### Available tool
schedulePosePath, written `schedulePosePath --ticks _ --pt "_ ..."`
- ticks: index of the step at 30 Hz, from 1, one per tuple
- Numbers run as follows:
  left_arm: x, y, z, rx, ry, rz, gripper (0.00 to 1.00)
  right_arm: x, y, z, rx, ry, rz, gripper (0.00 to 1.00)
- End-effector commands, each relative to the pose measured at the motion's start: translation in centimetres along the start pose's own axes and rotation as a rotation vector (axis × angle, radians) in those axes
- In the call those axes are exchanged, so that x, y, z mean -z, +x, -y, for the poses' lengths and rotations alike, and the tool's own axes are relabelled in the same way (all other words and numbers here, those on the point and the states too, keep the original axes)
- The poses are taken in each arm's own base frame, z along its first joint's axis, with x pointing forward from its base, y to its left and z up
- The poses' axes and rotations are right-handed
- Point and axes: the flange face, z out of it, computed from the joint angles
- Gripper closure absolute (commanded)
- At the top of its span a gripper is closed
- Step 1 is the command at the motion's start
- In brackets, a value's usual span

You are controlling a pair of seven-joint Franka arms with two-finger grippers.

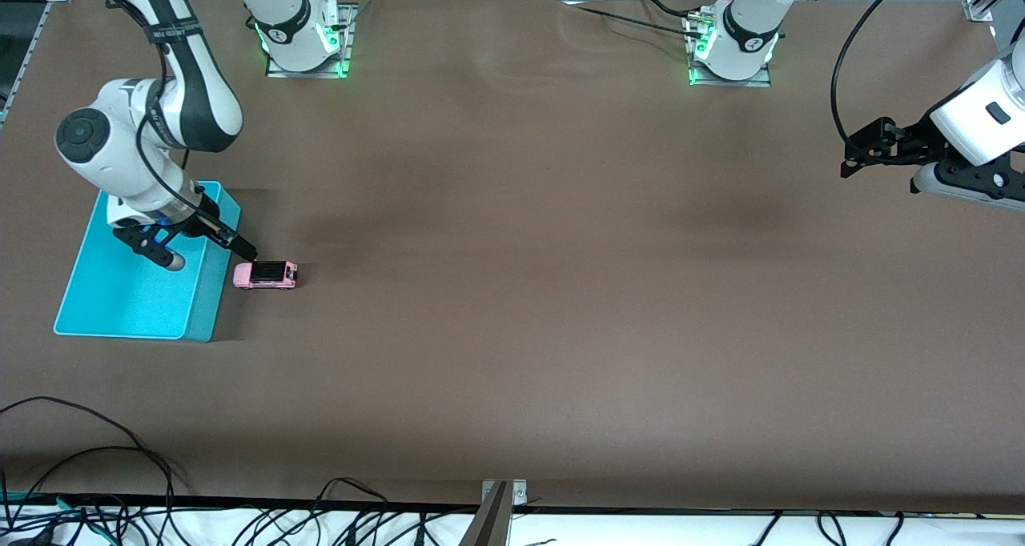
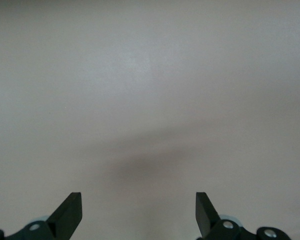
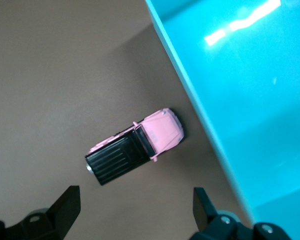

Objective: Wind and store pink jeep toy

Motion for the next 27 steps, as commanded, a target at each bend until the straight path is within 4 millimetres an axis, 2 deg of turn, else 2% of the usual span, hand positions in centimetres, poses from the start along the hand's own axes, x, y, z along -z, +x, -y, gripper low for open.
schedulePosePath --ticks 1,4,10,13,16,27 --pt "0.5 0.3 0.3 -0.002 0.009 0.006 0.00 -1.8 -0.6 0.6 -0.217 0.009 0.003 0.00" --pt "0.5 0.3 0.3 -0.003 0.009 0.007 0.00 -3.0 -1.2 1.1 -0.319 0.000 0.013 0.00" --pt "0.5 0.3 0.3 -0.003 0.010 0.007 0.00 -5.2 -1.0 1.2 -0.528 0.014 -0.002 0.00" --pt "0.5 0.3 0.3 -0.003 0.012 0.007 0.00 -6.4 -1.4 2.2 -0.591 0.031 -0.021 0.00" --pt "0.4 0.4 0.2 -0.003 0.012 0.007 0.00 -7.5 -1.7 2.7 -0.626 0.036 -0.030 0.00" --pt "0.8 0.7 -0.2 -0.022 0.074 -0.021 0.00 -9.2 -0.9 3.2 -0.662 0.036 -0.034 0.00"
